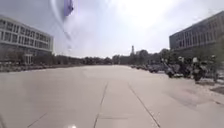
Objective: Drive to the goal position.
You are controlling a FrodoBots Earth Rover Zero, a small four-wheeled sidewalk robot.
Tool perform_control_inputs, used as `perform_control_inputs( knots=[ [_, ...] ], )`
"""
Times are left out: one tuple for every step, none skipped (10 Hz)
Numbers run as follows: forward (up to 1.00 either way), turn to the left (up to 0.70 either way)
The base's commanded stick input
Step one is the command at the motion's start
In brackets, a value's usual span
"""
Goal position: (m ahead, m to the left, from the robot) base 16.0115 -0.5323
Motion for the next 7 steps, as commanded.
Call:
perform_control_inputs(
  knots=[
    [1.0, 0.0],
    [1.0, 0.0],
    [1.0, 0.0],
    [1.0, 0.0],
    [1.0, 0.0],
    [1.0, 0.0],
    [1.0, 0.0]
  ],
)
